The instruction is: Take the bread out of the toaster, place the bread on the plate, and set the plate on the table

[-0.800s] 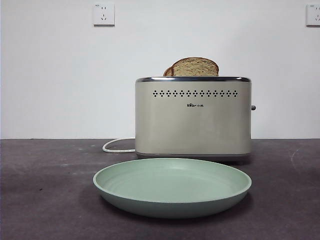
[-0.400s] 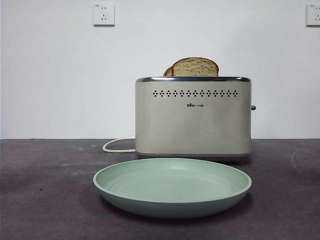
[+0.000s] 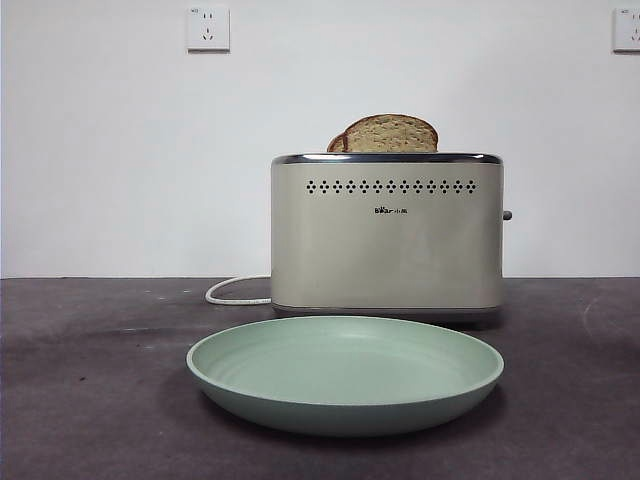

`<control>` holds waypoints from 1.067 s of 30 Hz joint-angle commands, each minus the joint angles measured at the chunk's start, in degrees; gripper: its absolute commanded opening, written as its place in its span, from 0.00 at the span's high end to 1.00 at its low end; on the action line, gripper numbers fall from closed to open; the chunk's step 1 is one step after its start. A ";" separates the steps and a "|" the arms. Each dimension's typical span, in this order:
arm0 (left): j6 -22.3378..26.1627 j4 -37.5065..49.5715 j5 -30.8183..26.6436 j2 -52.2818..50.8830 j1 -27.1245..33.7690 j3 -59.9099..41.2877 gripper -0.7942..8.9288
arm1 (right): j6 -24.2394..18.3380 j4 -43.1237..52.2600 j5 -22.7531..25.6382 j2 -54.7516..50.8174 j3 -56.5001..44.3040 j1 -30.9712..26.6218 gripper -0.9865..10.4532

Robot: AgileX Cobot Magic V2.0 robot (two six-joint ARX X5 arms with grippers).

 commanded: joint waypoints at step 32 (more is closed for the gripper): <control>17.14 28.39 -12.33 48.68 -16.33 20.22 0.39 | 0.02 -1.27 -0.07 0.31 0.07 0.13 0.40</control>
